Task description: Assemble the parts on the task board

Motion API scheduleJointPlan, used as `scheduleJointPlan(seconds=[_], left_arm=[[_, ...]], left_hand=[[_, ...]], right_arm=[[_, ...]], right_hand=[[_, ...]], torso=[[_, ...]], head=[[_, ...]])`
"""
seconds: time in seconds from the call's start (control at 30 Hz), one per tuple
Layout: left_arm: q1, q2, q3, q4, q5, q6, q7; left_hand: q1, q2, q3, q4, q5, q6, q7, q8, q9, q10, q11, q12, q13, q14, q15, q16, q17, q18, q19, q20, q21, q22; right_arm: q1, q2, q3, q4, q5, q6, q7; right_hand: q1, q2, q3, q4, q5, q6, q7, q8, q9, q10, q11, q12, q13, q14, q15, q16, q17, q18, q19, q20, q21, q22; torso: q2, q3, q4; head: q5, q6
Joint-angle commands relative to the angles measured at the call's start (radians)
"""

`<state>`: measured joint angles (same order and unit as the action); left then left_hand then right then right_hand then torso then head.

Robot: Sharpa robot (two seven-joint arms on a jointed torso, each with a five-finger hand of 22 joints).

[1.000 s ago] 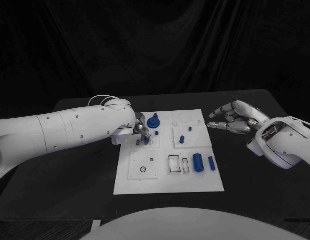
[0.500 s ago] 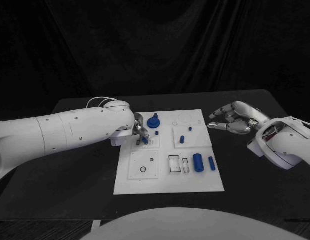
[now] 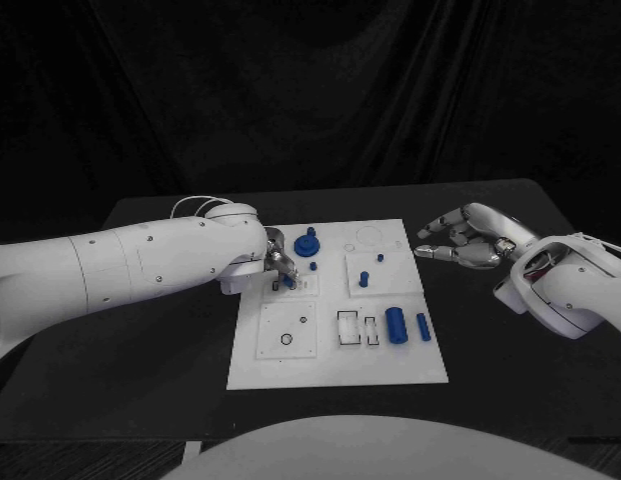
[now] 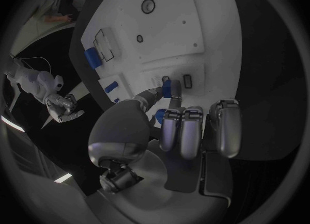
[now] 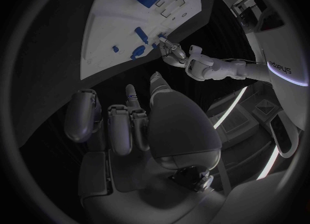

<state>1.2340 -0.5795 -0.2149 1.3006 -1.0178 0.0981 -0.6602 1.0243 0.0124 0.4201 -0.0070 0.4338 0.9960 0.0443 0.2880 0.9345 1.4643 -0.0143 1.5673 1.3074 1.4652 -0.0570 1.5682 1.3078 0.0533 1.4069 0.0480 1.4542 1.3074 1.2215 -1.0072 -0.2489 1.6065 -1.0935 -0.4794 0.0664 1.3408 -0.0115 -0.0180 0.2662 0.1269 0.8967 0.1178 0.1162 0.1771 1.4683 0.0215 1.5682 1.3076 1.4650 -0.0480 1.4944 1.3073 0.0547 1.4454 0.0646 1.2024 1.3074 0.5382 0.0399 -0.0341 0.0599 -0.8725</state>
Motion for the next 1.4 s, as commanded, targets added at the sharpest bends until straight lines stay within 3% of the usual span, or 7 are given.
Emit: scheduleJointPlan(seconds=[0.03,1.4], left_arm=[[-0.004,-0.001,0.0,0.006,0.001,-0.007,-0.002],[-0.014,0.006,-0.001,0.002,0.001,-0.021,0.013]], left_hand=[[-0.008,0.001,0.022,-0.017,0.007,0.002,-0.001,-0.003,-0.002,0.107,-0.008,0.004,0.263,0.106,-0.008,0.003,0.263,-0.004,0.004,0.001,-0.001,0.115],[-0.015,0.005,0.035,-0.015,-0.004,0.01,0.0,-0.011,-0.006,0.107,-0.007,0.004,0.263,0.106,-0.008,0.003,0.263,-0.003,0.004,0.001,-0.003,0.114]], right_arm=[[-0.003,0.002,0.001,-0.001,-0.005,0.01,-0.014],[-0.006,0.004,0.001,-0.004,-0.005,0.019,-0.02]], right_hand=[[0.002,0.009,-0.003,0.001,-0.003,0.006,0.0,0.001,-0.002,0.102,0.007,0.003,0.263,0.083,0.008,-0.005,0.183,0.02,-0.002,0.002,-0.003,0.164],[0.004,0.011,-0.004,0.001,-0.002,0.006,0.001,-0.001,-0.003,0.102,0.008,0.003,0.263,0.082,0.008,-0.007,0.181,0.021,-0.004,0.003,-0.006,0.163]], torso=[[0.0,0.0,0.0],[0.0,-0.0002,0.0]], head=[[0.003,0.0],[0.006,0.0]])
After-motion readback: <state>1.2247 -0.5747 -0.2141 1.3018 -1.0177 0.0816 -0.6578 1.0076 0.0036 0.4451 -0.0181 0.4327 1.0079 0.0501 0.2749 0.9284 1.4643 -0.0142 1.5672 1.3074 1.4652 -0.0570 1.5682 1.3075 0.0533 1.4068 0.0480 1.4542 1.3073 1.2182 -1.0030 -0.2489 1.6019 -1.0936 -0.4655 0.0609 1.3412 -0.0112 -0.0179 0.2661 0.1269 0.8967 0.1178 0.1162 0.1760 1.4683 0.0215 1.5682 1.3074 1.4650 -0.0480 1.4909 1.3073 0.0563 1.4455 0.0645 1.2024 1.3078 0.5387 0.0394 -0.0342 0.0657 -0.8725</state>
